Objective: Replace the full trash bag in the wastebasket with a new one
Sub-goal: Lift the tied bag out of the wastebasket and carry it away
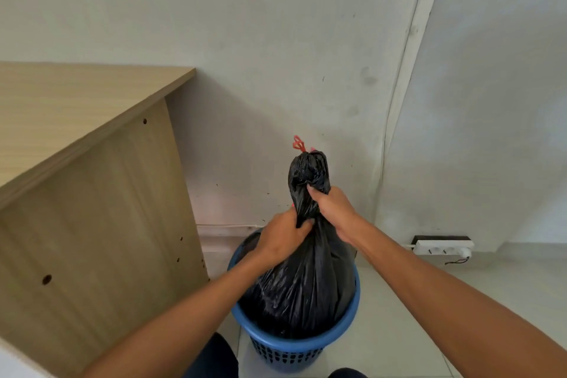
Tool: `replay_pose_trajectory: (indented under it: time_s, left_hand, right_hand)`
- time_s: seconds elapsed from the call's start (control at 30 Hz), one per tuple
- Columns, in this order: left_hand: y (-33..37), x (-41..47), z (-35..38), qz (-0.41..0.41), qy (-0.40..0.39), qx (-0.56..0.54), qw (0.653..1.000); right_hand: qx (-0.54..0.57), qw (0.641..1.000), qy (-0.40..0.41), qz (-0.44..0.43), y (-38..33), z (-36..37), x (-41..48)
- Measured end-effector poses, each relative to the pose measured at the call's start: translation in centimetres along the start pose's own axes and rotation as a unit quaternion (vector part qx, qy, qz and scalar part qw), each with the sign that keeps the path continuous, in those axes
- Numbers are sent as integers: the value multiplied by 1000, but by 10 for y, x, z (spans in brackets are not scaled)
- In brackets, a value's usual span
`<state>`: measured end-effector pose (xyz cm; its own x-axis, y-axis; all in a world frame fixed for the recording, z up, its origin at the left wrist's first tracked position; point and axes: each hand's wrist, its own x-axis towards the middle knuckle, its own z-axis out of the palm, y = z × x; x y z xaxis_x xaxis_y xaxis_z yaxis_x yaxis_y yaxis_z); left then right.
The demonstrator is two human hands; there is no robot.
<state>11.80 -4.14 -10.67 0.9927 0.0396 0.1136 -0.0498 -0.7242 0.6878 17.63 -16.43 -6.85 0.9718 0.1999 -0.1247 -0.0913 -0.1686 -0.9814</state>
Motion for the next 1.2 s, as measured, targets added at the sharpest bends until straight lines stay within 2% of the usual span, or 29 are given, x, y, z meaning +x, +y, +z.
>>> replay_pose_trajectory:
  time_s: [0.07, 0.1, 0.13, 0.17, 0.2, 0.23, 0.3, 0.33, 0.43, 0.5, 0.6, 0.67, 0.73, 0.77, 0.87, 0.9, 0.97, 1.03, 1.1, 1.17, 1.2]
  left_hand:
    - [-3, 1, 5, -18, 63, 57, 996]
    - [-5, 3, 4, -32, 79, 66, 994]
    - [-6, 7, 0, -48, 83, 65, 993]
    - [-7, 11, -3, -68, 77, 54, 993]
    - [-6, 17, -6, -92, 69, 37, 993]
    - [-4, 22, -8, -117, 57, 16, 991]
    - [2, 29, -12, -147, 28, -26, 988]
    - [6, 31, -12, -149, 14, -39, 988]
    - [19, 25, -18, -124, -52, -53, 990]
    - [23, 22, -27, -101, -85, -60, 989]
    - [11, 15, -43, -77, -93, -105, 987]
    - [-4, 5, -44, -55, -66, -121, 989]
    - [-18, -8, -37, -59, -5, -133, 989]
    - [-25, -13, -31, -65, -7, -143, 988]
    - [-44, -23, -10, -14, -153, -152, 976]
    - [-51, -23, 0, 0, -167, -144, 975]
    - [-56, -20, 15, -9, -120, -132, 984]
    - [-58, -15, 29, -14, -27, -60, 998]
    - [-61, -15, 38, -9, 31, 23, 999]
    - [-64, -16, 39, -29, 62, 45, 997]
    - [-66, -15, 37, -35, 69, 46, 996]
  right_hand:
    - [-109, 988, 109, -9, 16, 3, -3]
    - [-192, 964, 177, -41, 25, 5, -10]
    - [-264, 929, 233, -111, 36, 7, -20]
    - [-312, 895, 245, -205, 47, 12, -35]
    - [-342, 874, 212, -273, 60, 17, -48]
    - [-366, 869, 150, -296, 70, 23, -58]
    - [-397, 887, 11, -233, 85, 36, -66]
    - [-388, 902, -23, -186, 91, 41, -64]
    - [-297, 947, 13, -119, 89, 52, -44]
    - [-316, 940, 49, -117, 84, 48, -29]
    - [-358, 925, 8, -123, 82, 37, -16]
    - [-302, 948, -32, -96, 81, 27, -11]
    - [-131, 988, -73, -46, 79, 20, -8]
    - [-35, 995, -90, -10, 78, 18, -8]
    - [137, 983, -105, 62, 74, 13, -7]
    - [157, 979, -105, 75, 74, 13, -7]
    - [163, 977, -101, 91, 76, 11, -3]
    - [95, 989, -62, 95, 78, 10, 3]
    - [-73, 995, 21, 68, 81, 7, 8]
    - [-250, 960, 120, -29, 87, 4, 7]
    - [-327, 926, 149, -114, 91, 4, 1]
